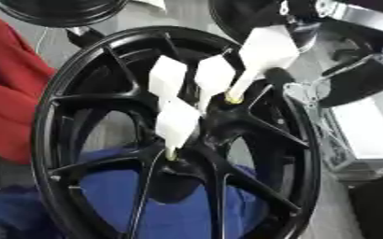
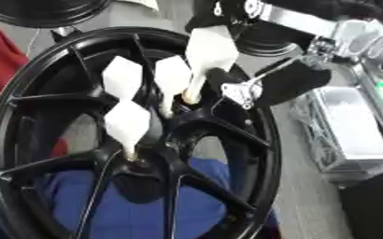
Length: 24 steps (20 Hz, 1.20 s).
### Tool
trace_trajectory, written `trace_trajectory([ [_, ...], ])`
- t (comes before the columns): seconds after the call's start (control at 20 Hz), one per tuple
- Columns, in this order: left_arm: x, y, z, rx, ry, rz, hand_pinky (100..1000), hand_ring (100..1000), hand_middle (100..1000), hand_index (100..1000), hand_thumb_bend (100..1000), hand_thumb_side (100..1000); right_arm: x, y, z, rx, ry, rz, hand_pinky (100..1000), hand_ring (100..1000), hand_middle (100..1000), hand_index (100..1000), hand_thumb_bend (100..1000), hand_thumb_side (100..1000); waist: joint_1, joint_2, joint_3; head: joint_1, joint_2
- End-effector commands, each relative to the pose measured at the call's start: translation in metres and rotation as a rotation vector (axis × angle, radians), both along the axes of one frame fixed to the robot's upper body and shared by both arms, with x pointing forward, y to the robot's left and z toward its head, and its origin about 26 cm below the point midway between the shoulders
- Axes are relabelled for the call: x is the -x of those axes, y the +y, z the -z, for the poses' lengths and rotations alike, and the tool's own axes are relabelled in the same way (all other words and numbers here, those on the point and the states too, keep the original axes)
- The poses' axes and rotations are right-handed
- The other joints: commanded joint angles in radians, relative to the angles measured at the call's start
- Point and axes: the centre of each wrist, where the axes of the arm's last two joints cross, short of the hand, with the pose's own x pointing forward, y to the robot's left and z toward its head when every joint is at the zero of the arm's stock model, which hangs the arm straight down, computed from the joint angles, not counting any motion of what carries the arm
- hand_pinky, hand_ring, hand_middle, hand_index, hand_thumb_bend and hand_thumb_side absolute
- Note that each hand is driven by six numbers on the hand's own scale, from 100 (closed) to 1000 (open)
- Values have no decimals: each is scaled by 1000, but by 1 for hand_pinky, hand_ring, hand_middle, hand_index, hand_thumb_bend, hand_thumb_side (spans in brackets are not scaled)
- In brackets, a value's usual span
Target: Pull the pin out of the wheel hub.
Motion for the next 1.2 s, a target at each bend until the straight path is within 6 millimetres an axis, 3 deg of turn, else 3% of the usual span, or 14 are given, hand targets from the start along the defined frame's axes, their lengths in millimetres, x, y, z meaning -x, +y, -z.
trace_trajectory([
  [0.05, 2, 0, -8, -5, -31, 3, 711, 738, 594, 642, 362, 605, 7, -17, -15, -67, -17, 31, 742, 641, 220, 289, 100, 152, 8, -32, -3, -4, -8],
  [0.45, 2, 0, -8, -3, -34, -3, 710, 738, 595, 641, 360, 606, 17, -59, -34, -261, -15, 103, 747, 639, 215, 283, 100, 178, 12, -32, -10, 3, -8],
  [0.8, 2, 2, -8, -2, -40, -15, 708, 739, 595, 641, 358, 606, 28, -98, -38, -364, -49, 226, 749, 639, 214, 281, 100, 177, 21, -29, -28, 17, 5],
  [1.0, 3, 5, -9, 1, -52, -34, 708, 739, 595, 641, 357, 605, 33, -134, -18, -413, -100, 433, 748, 640, 219, 287, 100, 160, 31, -21, -44, 32, 8],
  [1.2, 2, 5, -11, 5, -70, -45, 707, 739, 594, 641, 356, 605, 35, -165, 30, -452, -130, 606, 767, 652, 233, 302, 100, 160, 42, -9, -51, 42, 10],
])
